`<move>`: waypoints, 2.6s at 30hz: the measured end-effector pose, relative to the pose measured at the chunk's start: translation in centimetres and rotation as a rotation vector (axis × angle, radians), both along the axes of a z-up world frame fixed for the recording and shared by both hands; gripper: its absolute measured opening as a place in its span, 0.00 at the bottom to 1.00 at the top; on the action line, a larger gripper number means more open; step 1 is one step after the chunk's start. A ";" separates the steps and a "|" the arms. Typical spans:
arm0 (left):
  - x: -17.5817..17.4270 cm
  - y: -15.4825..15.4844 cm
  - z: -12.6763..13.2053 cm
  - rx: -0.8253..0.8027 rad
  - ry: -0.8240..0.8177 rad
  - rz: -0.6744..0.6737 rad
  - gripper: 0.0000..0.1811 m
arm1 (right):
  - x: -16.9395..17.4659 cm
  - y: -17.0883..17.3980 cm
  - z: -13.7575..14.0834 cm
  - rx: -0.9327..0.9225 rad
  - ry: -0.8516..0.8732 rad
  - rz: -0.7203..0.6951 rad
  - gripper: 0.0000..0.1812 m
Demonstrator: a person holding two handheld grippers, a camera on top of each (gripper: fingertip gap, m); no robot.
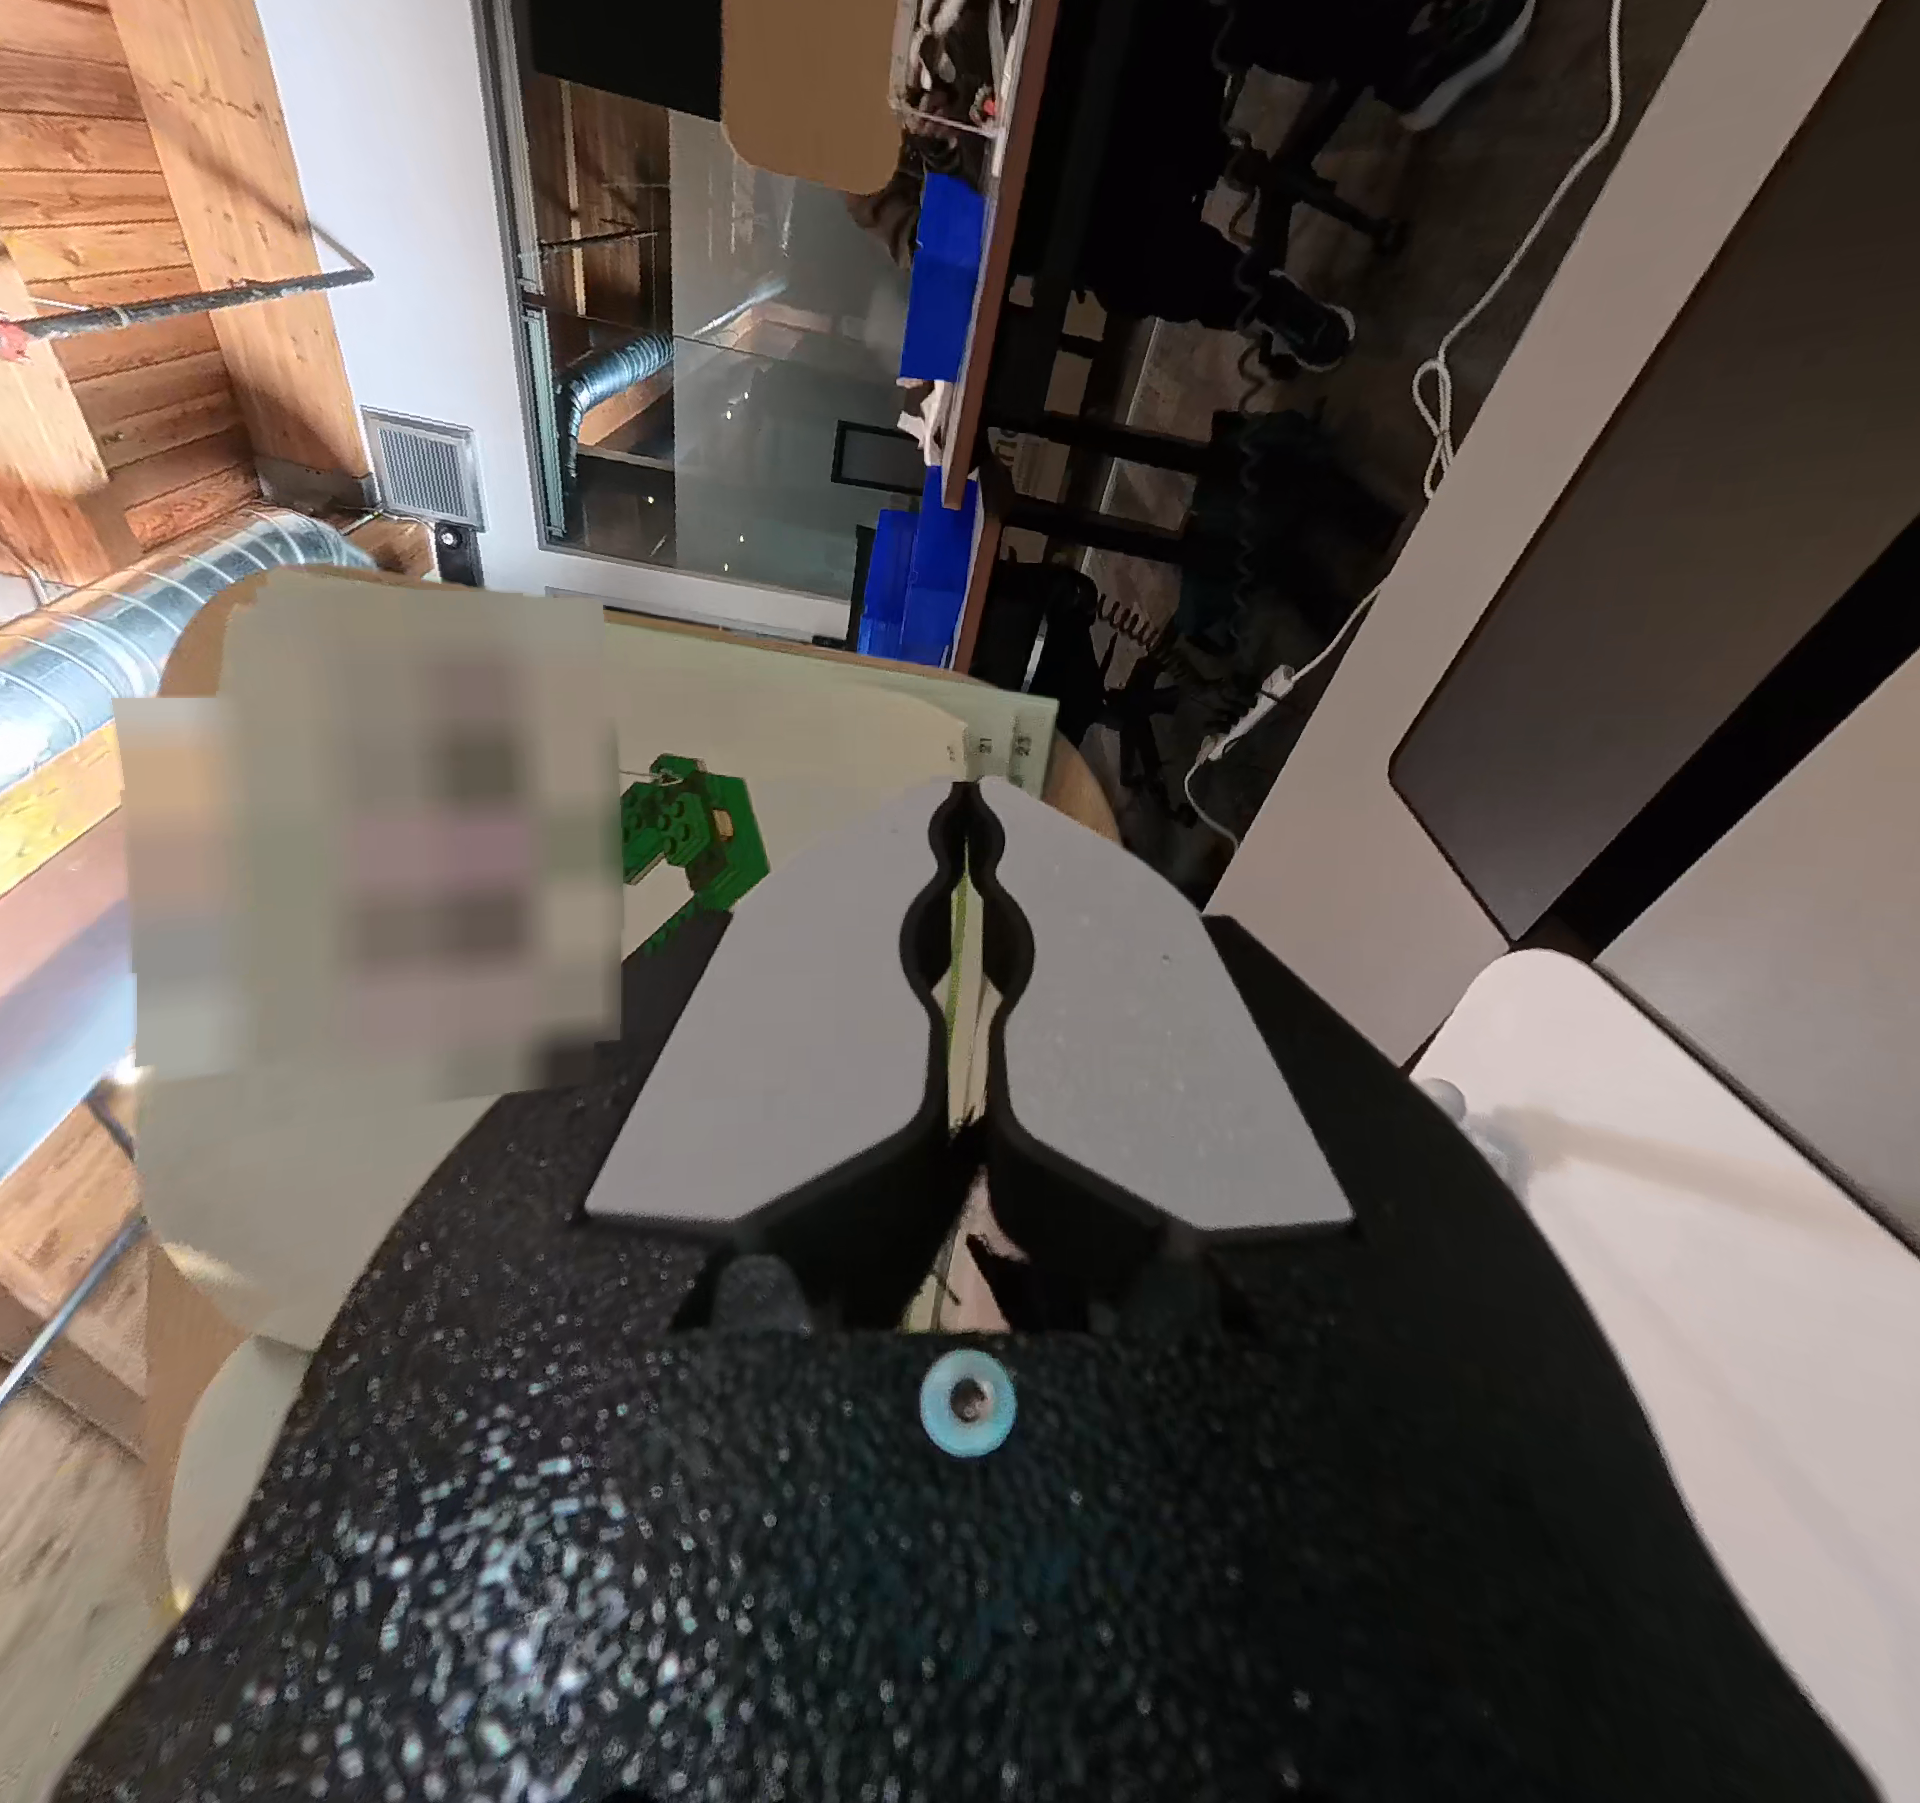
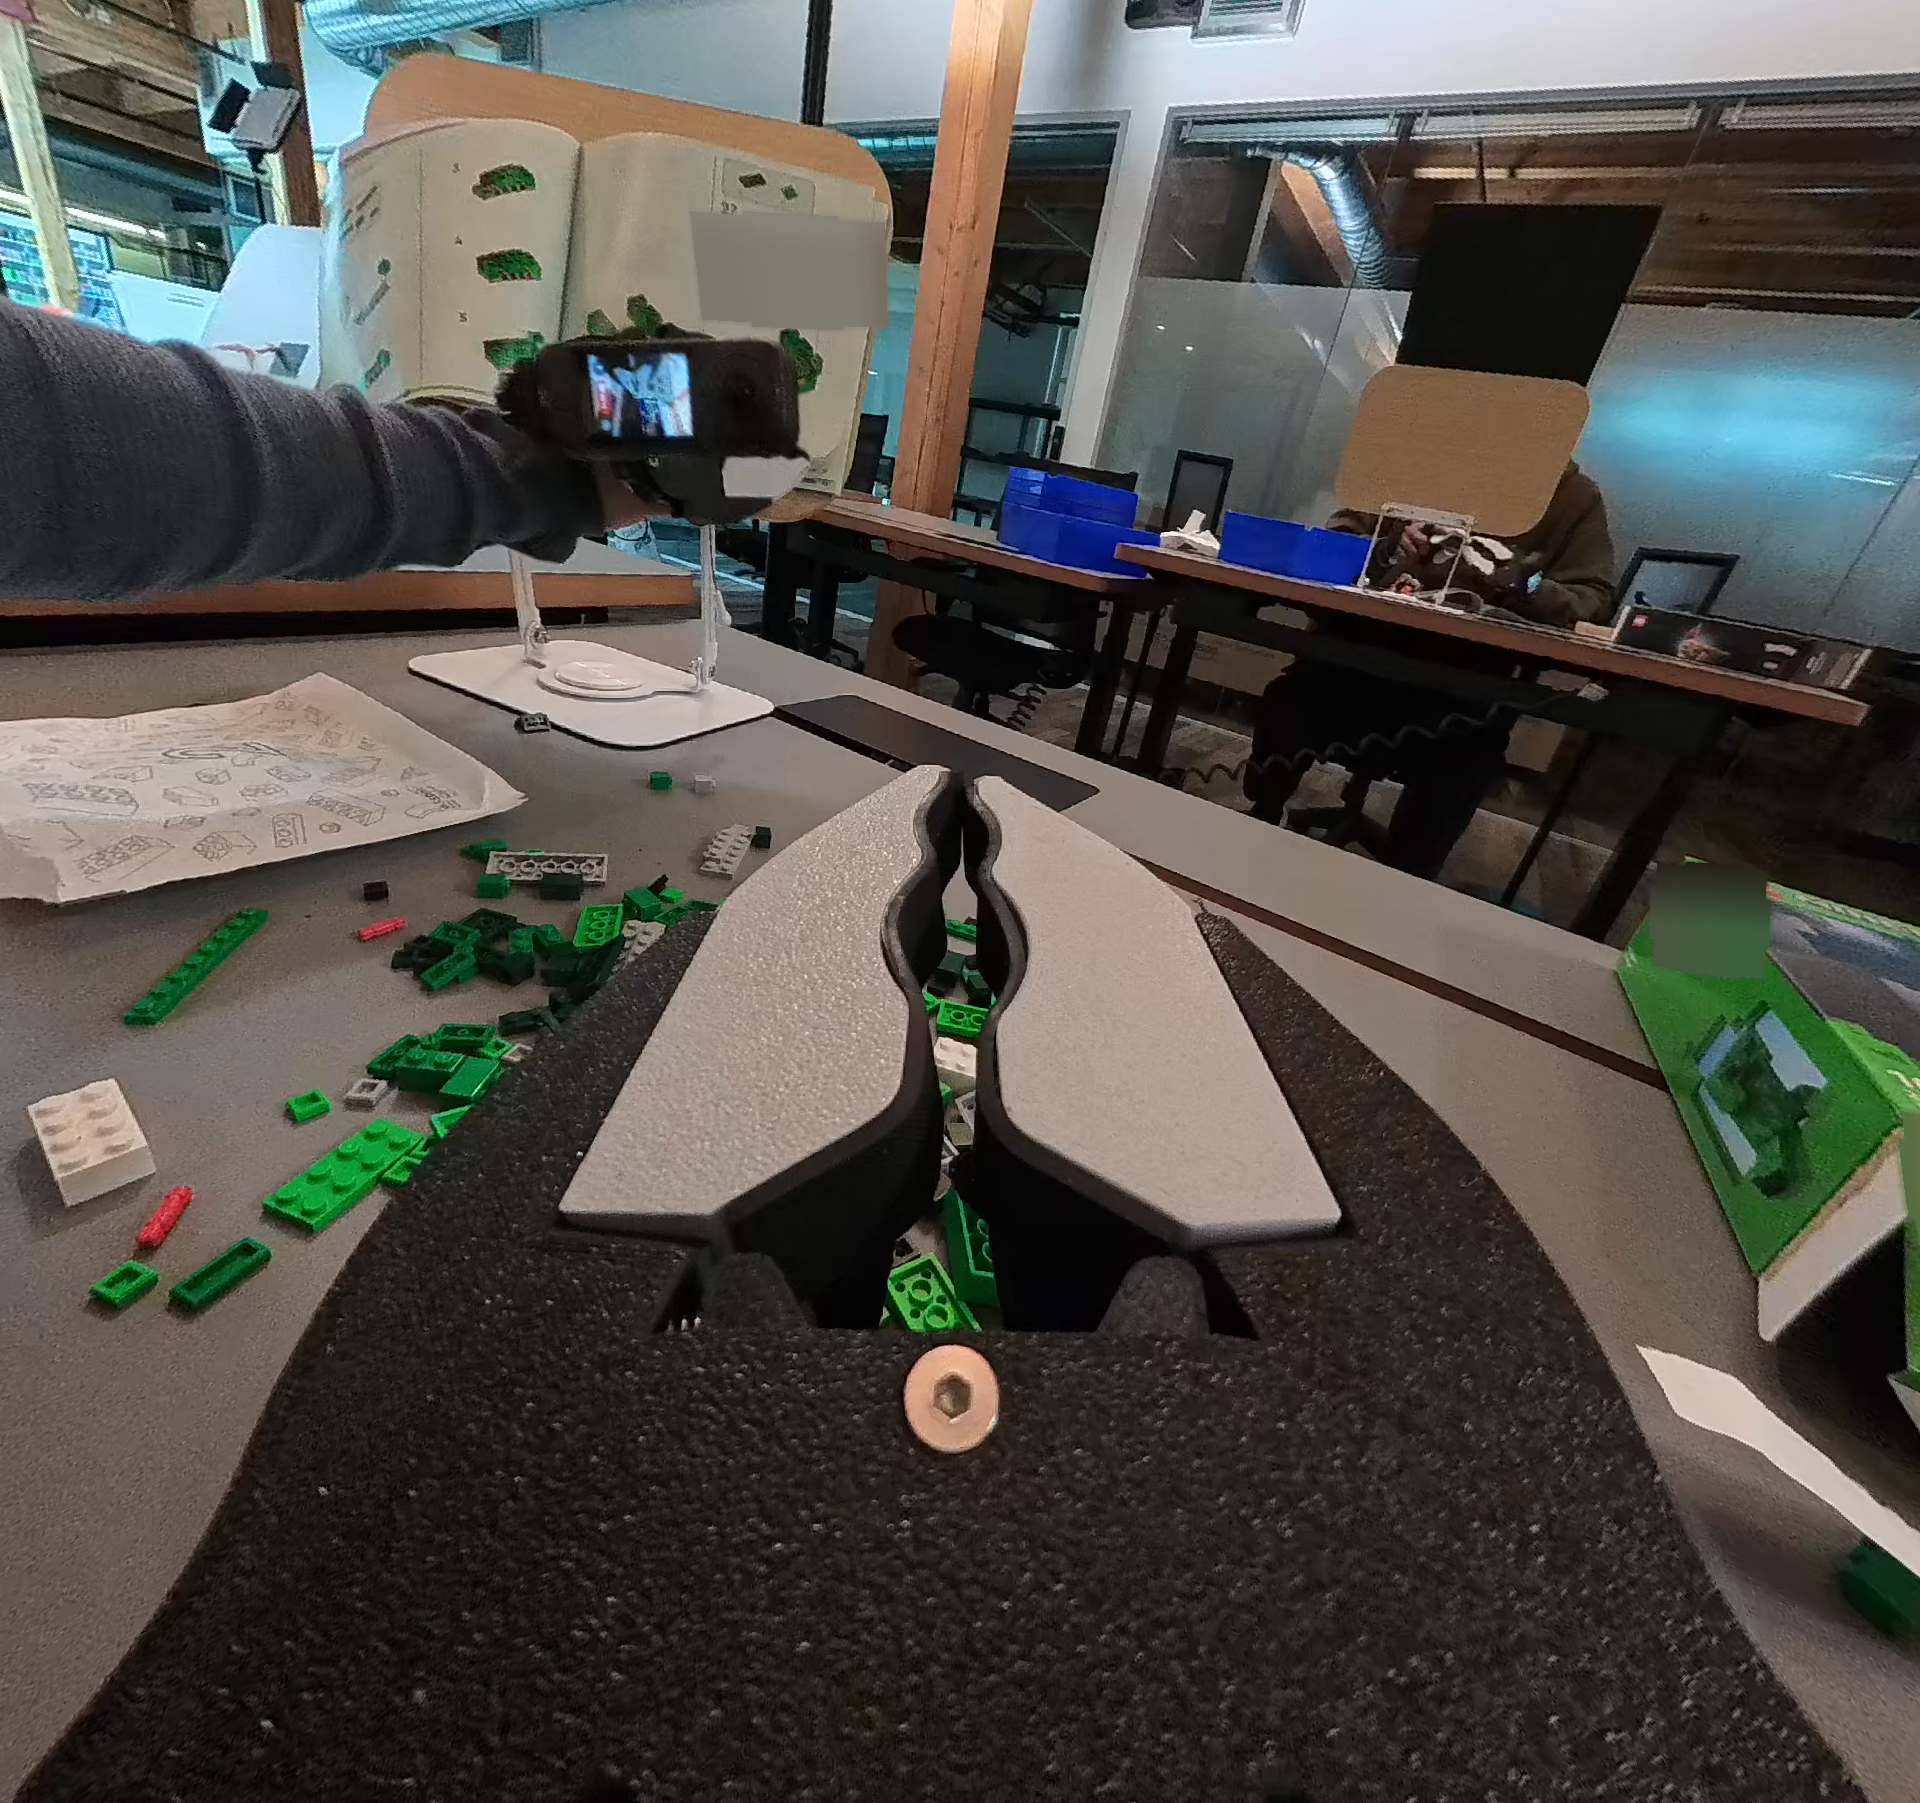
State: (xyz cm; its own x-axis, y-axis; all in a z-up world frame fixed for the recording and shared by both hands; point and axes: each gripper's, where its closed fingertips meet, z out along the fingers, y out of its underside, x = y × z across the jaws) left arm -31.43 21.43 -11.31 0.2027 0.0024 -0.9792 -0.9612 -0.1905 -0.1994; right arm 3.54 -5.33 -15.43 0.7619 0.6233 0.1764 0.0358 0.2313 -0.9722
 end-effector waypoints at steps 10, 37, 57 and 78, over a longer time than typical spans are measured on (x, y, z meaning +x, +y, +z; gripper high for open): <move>-0.3 -3.5 1.2 0.117 -0.341 -0.088 0.00 | 3.2 0.2 2.0 0.124 0.045 -0.188 0.00; -4.5 -6.8 1.5 0.199 -0.657 -0.071 0.00 | 12.2 1.0 2.8 0.311 -0.240 -0.595 0.00; 0.0 0.3 -0.2 0.041 0.025 -0.044 0.26 | 11.6 0.9 2.9 0.302 -0.204 -0.553 0.00; -0.7 0.4 0.5 0.082 0.019 -0.017 0.20 | 11.0 0.9 2.8 0.291 -0.196 -0.527 0.00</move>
